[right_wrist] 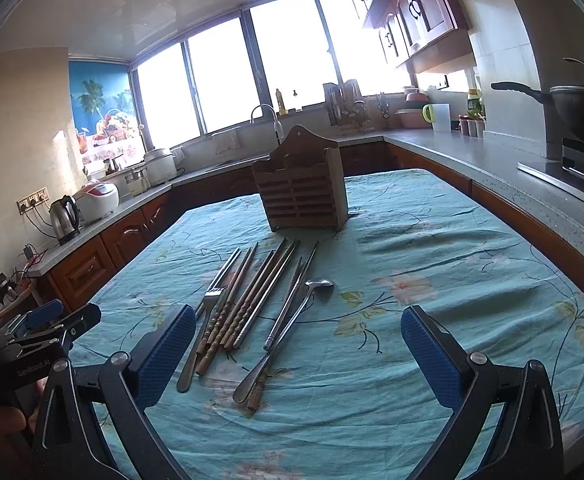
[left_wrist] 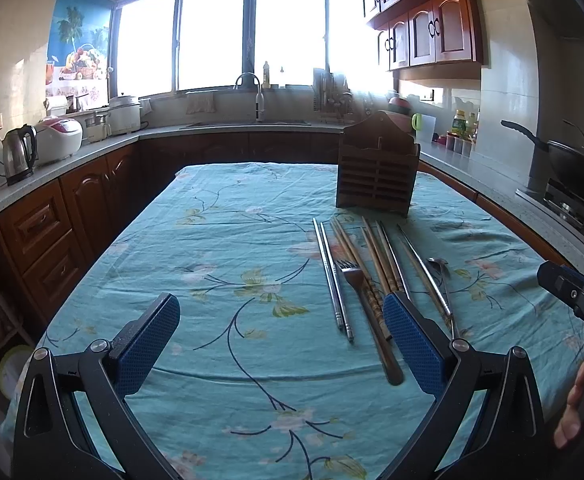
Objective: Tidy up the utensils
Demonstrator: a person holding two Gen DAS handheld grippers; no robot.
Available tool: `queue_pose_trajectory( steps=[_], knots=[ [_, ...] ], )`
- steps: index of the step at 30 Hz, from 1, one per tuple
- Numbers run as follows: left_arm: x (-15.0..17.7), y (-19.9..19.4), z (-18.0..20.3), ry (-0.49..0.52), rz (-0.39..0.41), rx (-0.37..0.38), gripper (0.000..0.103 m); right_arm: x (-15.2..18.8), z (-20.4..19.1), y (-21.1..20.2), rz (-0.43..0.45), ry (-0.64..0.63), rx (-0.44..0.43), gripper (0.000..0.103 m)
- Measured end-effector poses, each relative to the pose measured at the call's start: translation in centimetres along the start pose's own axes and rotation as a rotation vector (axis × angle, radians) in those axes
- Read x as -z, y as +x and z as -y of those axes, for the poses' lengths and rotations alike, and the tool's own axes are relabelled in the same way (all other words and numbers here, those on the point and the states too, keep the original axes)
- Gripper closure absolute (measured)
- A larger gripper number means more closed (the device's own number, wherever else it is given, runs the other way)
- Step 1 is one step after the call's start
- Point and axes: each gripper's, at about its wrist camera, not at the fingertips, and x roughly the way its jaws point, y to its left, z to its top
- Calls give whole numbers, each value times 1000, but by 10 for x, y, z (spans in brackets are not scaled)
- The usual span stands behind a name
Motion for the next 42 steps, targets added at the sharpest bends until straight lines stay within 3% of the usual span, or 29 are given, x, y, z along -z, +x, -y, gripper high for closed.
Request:
queue_pose_trajectory(
  steps=[9, 22, 29, 34, 38, 42],
  knots=[
    [-1, -1, 1, 3, 10, 1, 0, -1, -2, -2, 25, 1, -5, 0],
    [-2, 5, 1, -6, -16, 19, 0, 0, 0, 1, -17, -5, 7, 0],
    [-14, 26, -1, -49, -95, 82, 0, -5, 4, 14, -73, -10, 2, 0],
    [-26, 48, 4, -51, -157, 140, 7, -13, 12, 27, -88, 42, -36, 1],
    [-36, 73, 11, -73, -241, 224, 23, -19, 25, 44, -164, 155, -98, 14],
    [-41, 101, 21, -94, -346, 307, 40, -23, 38, 65, -240, 243, -141, 38]
  ],
)
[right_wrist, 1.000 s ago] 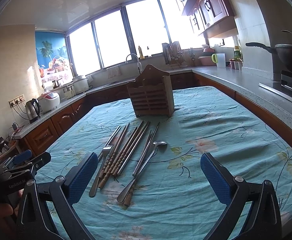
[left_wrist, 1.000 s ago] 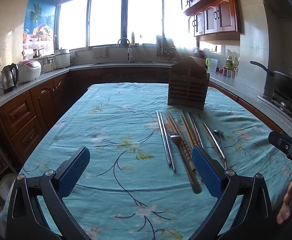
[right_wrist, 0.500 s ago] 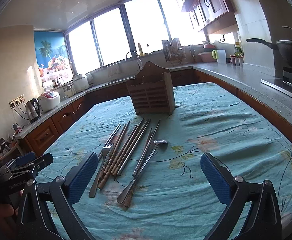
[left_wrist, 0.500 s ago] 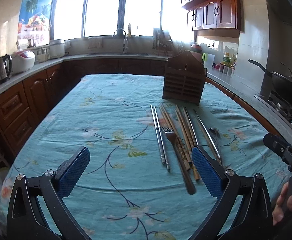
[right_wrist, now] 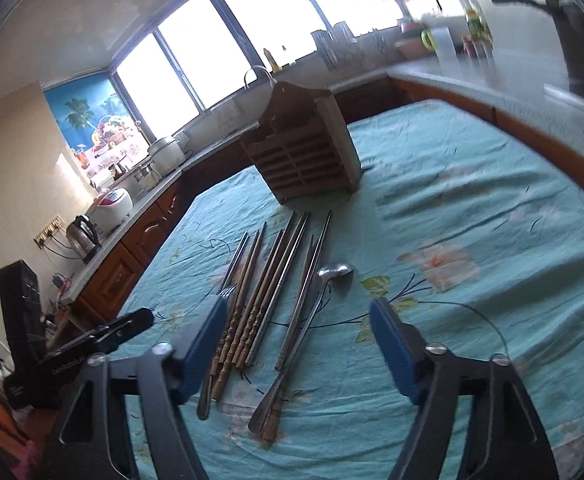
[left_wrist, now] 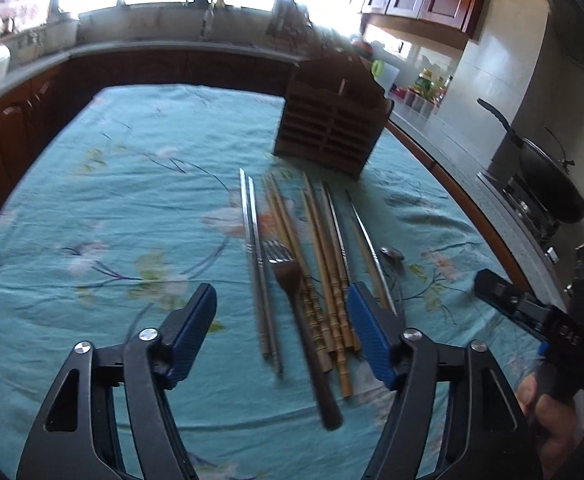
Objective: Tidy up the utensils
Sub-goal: 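Grasp the metal fork with the left tool while the right tool grasps the metal spoon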
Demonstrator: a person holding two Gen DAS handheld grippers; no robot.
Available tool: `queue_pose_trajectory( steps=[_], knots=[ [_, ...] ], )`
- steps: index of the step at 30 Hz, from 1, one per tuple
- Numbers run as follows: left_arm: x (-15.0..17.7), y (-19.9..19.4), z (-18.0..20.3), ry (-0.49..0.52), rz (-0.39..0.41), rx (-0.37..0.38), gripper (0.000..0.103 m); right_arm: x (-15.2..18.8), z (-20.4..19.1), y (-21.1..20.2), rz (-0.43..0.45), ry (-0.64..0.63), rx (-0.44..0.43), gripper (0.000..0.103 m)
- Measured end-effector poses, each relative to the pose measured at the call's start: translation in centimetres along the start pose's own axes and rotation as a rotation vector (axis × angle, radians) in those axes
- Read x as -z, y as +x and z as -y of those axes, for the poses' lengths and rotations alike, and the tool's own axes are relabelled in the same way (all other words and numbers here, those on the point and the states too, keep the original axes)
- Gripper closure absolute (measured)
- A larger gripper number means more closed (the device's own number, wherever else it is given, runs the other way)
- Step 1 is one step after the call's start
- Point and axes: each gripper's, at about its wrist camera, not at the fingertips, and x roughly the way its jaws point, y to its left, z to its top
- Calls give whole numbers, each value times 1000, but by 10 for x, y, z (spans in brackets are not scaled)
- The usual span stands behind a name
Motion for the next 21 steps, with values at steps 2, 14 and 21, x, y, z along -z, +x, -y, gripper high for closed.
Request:
queue_pose_trajectory(
  steps=[2, 14, 21],
  knots=[
    [-4, 9, 1, -10, -39, 22, 49, -5, 4, 9, -38, 24, -8, 46],
    [-12, 54, 0, -31, -214, 61, 68, -15, 26, 67, -214, 105, -36, 72],
    [-21, 77, -4, -34, -271, 78, 72, -17, 37, 86, -261, 153, -59, 75]
  ],
)
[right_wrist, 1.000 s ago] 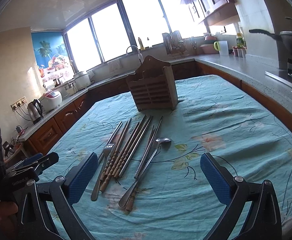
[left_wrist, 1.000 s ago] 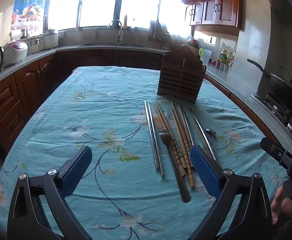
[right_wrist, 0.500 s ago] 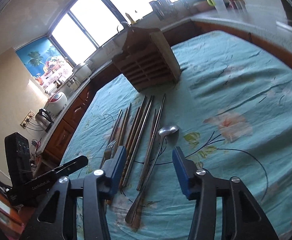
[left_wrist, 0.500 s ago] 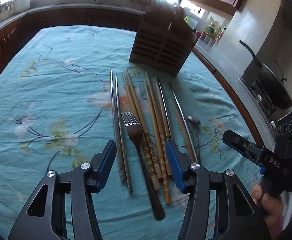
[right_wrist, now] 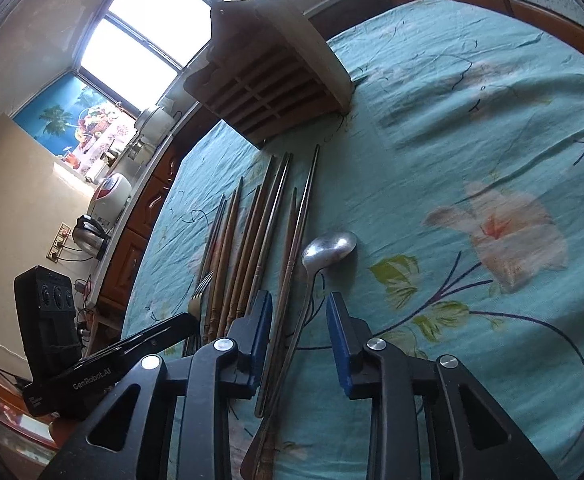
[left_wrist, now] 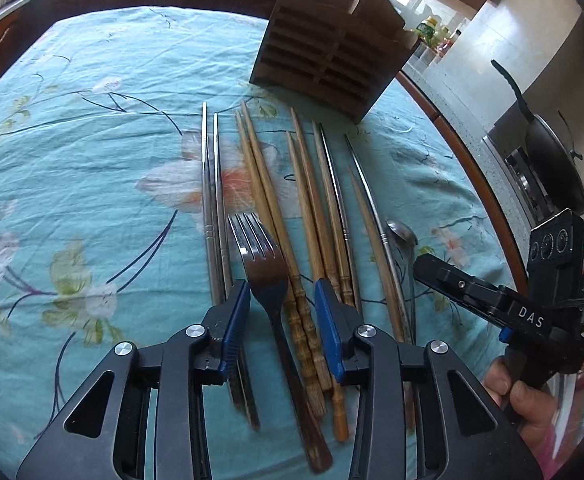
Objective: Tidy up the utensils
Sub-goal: 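Grasp the metal fork with the left tool while the right tool grasps the metal spoon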
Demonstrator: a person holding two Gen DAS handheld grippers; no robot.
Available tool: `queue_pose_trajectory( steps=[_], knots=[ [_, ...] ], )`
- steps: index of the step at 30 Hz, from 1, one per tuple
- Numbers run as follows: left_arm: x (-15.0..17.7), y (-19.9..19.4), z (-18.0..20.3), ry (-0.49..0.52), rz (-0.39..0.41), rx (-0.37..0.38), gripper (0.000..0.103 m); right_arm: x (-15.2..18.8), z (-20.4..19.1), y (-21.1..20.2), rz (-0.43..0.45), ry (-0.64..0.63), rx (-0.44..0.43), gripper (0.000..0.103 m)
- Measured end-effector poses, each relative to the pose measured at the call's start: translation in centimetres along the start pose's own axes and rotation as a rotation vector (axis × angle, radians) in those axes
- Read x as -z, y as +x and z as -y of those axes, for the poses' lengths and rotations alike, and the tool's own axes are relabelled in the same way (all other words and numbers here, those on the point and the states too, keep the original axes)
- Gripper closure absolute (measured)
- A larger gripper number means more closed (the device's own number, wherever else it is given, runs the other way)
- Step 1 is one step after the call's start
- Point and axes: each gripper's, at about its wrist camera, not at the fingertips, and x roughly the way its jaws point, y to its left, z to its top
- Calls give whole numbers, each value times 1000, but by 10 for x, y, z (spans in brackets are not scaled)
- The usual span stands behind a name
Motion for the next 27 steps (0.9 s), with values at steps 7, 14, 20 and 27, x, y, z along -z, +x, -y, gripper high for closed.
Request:
queue_pose_trajectory(
  steps=[7, 14, 20, 27],
  knots=[
    [-8, 7, -11, -41, 4, 50, 80, -9, 13, 9, -7, 78, -72, 90],
    [-6, -8, -16, -65, 46, 107, 99, -6, 8, -6, 27, 52, -78, 101],
    [-6, -40, -8, -37, 124, 124, 101, -7, -14, -37, 95, -30, -42, 101],
    [-20, -74, -10, -57, 212, 151, 101, -21, -41, -75, 219, -143, 19, 101]
  ],
)
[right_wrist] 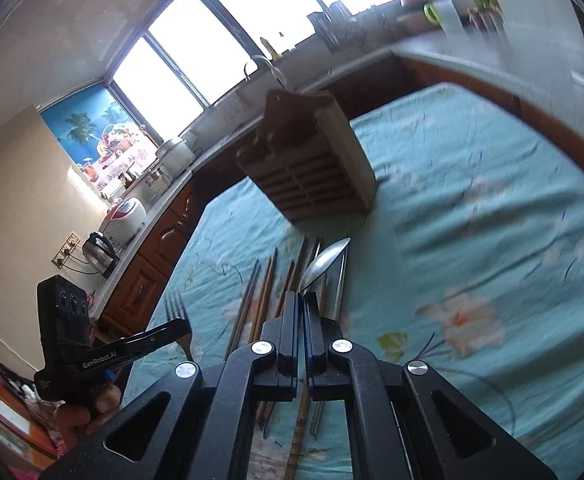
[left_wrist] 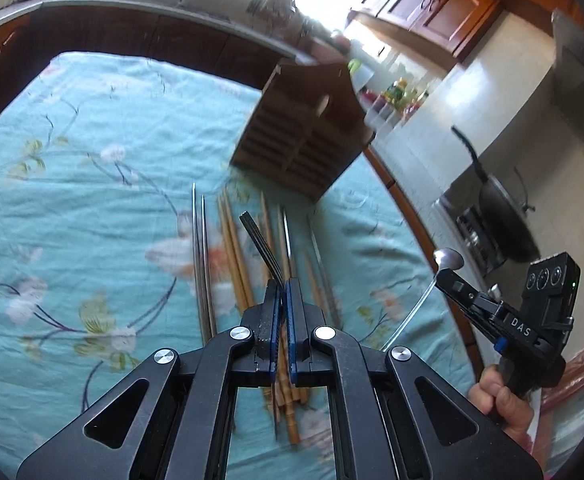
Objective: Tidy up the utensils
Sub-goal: 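Grasp the metal fork with the left tool while the right tool grasps the metal spoon, then carry the fork and spoon over the wooden holder and open both tools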
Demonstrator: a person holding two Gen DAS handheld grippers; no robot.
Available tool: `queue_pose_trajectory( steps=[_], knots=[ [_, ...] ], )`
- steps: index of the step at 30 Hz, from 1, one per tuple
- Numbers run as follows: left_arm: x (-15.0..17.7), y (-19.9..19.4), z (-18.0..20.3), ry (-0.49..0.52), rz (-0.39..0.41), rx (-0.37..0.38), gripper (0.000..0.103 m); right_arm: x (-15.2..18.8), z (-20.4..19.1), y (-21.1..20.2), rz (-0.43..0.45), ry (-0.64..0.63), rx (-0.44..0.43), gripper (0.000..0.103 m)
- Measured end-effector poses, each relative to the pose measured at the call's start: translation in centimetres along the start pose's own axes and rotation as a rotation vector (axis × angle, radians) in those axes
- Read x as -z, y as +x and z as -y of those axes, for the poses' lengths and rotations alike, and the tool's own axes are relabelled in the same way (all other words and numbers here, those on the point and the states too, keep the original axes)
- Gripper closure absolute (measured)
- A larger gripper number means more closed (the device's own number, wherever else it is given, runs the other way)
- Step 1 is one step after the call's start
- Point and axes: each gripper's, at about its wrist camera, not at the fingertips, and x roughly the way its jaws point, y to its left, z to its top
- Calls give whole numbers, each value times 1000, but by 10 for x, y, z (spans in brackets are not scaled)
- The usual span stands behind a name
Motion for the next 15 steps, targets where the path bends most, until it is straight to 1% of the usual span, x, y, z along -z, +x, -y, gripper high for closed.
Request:
queue_pose_trajectory(
  steps=[3, 7, 9, 15],
  knots=[
    [-11, -11, 3, 8, 48, 2, 101, -12, -7, -8, 49, -38, 24, 101],
    [-23, -18, 5, 9, 83, -2, 101, -27, -15, -13, 107, -85, 59, 101],
    [-30, -19, 5, 9, 104, -16, 101, -34, -17, -15, 139, -106, 76, 101],
    [-61, -22, 9, 10, 177, -19, 101, -62, -25, -10, 205, -163, 102, 101]
  ],
)
